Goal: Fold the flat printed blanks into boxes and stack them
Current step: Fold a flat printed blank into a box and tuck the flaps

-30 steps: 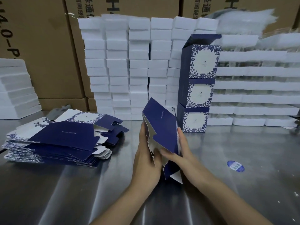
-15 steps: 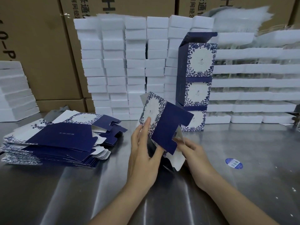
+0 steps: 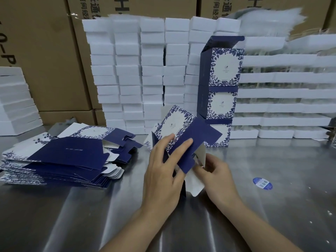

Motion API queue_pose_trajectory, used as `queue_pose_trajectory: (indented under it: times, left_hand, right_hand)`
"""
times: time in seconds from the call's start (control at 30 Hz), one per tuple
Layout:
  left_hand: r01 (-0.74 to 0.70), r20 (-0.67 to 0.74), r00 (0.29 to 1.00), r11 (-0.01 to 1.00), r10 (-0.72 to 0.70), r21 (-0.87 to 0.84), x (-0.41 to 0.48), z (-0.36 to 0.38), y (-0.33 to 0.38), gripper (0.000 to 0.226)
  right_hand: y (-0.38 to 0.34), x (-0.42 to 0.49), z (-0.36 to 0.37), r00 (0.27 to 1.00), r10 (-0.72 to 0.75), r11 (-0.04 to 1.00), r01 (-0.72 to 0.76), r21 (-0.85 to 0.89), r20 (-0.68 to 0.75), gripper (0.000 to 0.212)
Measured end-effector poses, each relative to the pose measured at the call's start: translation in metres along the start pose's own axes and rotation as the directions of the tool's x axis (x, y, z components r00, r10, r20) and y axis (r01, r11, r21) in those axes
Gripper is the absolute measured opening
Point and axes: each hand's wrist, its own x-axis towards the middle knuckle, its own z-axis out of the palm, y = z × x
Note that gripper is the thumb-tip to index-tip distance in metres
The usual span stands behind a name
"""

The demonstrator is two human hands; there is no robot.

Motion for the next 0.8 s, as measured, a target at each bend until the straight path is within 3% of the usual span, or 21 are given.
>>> queue_pose_trajectory:
  times: [0.17,0.27,0.43,0.6,0.7,0.8]
  left_hand:
    - [0.140,-0.141,0.977,0.978,-0.162,-0.155,0.005,-0.003,-0.004,0.046]
    - [0.259,-0.167,0.941,0.944,-0.294,-0.203,0.007,-0.004,-0.012,0.041]
    - [0.383,0.041,0.923,0.924,-0.382,-0.008,0.005,-0.008,-0.024,0.055]
    - [0.278,0.238,0.918,0.943,-0.317,0.182,0.001,-0.011,-0.031,0.098]
    - [0.213,0.364,0.878,0.935,-0.311,0.285,-0.002,-0.008,-0.036,0.096]
    - [0.215,0.401,0.847,0.915,-0.349,0.342,-0.004,-0.005,-0.040,0.087]
  right_hand:
    - [0.004,0.010,-0.012,0.972,0.024,0.999,-0.028,-0.017,-0.232,0.026]
    - [0.008,0.015,-0.026,0.960,0.030,0.996,-0.052,-0.071,-0.279,0.040]
    - [0.016,0.017,-0.035,0.981,0.047,0.964,-0.094,-0.251,-0.189,0.049]
    - [0.020,0.018,-0.035,0.982,0.073,0.934,-0.128,-0.334,-0.172,0.058]
    - [0.024,0.019,-0.036,0.983,0.072,0.899,-0.138,-0.416,-0.170,0.063]
    - [0.023,0.021,-0.035,0.980,0.120,0.862,-0.181,-0.474,-0.158,0.062]
